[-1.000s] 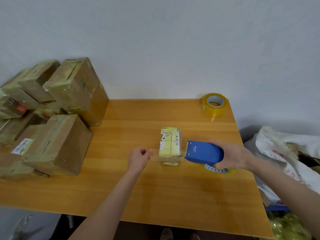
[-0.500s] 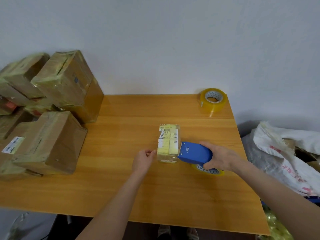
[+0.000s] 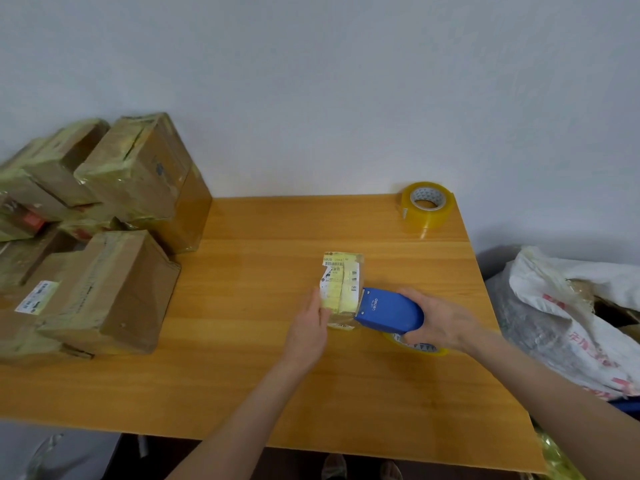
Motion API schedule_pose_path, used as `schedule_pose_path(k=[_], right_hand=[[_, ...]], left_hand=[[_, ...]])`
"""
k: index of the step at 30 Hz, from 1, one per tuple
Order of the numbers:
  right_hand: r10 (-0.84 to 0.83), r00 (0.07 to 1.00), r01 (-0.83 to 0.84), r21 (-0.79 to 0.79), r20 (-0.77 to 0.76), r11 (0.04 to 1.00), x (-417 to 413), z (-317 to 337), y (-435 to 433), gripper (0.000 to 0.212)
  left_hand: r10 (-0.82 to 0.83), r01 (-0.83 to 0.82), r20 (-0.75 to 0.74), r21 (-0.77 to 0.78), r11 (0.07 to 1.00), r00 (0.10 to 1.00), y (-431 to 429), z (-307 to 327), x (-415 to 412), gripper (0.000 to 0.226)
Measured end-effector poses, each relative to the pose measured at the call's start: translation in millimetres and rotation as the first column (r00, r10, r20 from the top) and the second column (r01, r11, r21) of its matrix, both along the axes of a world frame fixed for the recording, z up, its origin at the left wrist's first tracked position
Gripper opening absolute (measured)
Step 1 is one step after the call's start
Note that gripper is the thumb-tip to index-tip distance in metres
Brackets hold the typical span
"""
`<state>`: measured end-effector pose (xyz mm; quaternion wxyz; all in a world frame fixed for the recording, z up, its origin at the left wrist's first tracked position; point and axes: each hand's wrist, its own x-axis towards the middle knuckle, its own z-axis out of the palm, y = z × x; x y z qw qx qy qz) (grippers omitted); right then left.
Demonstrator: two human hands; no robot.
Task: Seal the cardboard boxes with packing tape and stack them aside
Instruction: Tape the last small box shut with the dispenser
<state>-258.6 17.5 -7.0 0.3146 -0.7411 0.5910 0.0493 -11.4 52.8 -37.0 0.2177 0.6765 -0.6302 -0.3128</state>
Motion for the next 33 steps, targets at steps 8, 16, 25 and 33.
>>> schedule_pose_path(k=[8, 16, 25, 33], right_hand=[[0.059, 0.998, -0.059, 0.019, -0.002, 0.998, -8, 5, 0, 0.077], [0.051, 0.999, -0.052, 0.053, 0.018, 0.997, -13, 3, -3, 0.077], [0.016, 1.0, -0.014, 0.068, -0.017, 0.998, -52, 20, 4, 0.083], [0.122, 0.977, -0.109, 0.082, -0.176, 0.991, -19, 17, -7, 0.067]], left_hand=[[-0.327, 0.413, 0.418, -0.133, 0.901, 0.848, -14, -20, 0, 0.066], [-0.275, 0.387, 0.43, -0.198, 0.901, 0.86, -16, -33, 5, 0.087], [-0.293, 0.411, 0.421, -0.222, 0.884, 0.859, -18, -27, 8, 0.089], [-0.299, 0.407, 0.425, -0.189, 0.894, 0.854, -18, -27, 5, 0.088]])
